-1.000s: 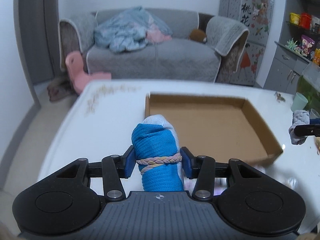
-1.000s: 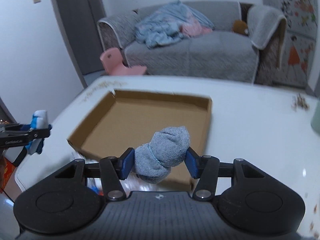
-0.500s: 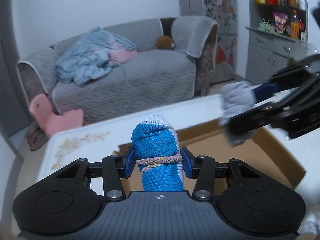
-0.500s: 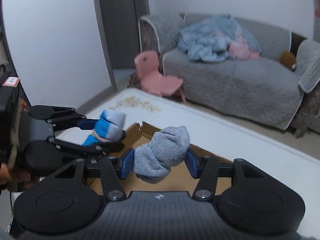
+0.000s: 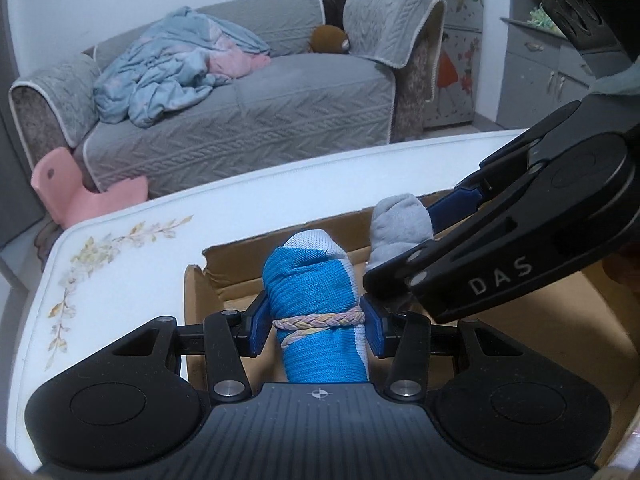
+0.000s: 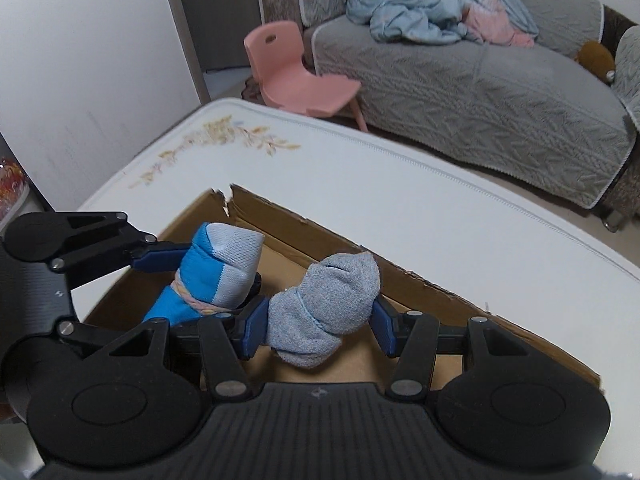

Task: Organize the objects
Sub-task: 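Carry both socks into the cardboard tray and open both tools to release, then grasp the blue knit bundle with left tool while right tool grasps pink-white wrapped sock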

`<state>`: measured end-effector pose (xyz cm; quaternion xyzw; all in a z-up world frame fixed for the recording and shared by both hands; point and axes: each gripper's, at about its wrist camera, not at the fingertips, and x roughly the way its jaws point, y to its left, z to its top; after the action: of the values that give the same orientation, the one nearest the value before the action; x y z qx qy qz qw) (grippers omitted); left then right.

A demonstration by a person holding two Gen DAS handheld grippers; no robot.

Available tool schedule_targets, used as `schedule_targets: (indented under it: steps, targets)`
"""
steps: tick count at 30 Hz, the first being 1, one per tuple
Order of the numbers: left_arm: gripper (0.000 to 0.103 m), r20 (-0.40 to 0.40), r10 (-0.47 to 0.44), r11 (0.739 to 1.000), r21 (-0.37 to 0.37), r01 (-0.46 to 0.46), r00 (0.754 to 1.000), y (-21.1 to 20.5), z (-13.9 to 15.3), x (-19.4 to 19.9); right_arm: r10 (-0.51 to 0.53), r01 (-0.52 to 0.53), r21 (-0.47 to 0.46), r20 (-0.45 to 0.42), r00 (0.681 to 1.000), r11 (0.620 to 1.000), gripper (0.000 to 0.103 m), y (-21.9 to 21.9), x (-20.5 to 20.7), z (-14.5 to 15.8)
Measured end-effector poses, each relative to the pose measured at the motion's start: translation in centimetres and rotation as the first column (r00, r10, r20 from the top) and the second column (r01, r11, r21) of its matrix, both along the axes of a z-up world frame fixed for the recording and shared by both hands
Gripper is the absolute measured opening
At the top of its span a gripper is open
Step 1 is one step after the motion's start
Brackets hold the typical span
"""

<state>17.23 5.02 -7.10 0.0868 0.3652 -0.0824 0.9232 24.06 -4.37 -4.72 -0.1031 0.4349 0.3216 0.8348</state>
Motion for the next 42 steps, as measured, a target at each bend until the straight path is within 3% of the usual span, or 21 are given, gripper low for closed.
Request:
schedule_targets:
  steps: [10, 17, 24, 36, 42]
  targets:
    - [0.055, -0.039, 0.045, 0.999, 0.009, -0.044, 0.998, 0.0, -0.5, 0.7, -0.008, 0.009, 0.004, -0.035, 0.999, 1.000, 0.056, -0.2, 1.0, -1.1]
    - [0.078, -0.028, 0.087, 0.996, 0.019, -0.087, 0.996, 0.2, -0.1, 0.7, -0.034, 0.034, 0.007, -0.019, 0.999, 0.999, 0.073, -0.4, 1.1, -0.4]
    - [0.083, -0.004, 0.070, 0.997, 0.019, -0.070, 0.998, -0.2, 1.7, -1.0, -0.036, 0.037, 0.033, -0.008, 0.999, 0.999, 0.077, -0.9, 0.1, 1.1]
    - [0.096, 0.128, 0.120, 0.992, -0.041, -0.116, 0.985, 1.3, 7.9, -10.3, -0.031, 0.024, 0.108, 0.065, 0.997, 0.994, 0.086, -5.2, -7.2, 6.2]
    - [0.100, 0.153, 0.164, 0.986, -0.054, -0.157, 0.975, 2.8, 8.4, -16.6, -0.044, 0.030, 0.149, 0.097, 0.994, 0.988, 0.090, -8.6, -12.0, 7.3]
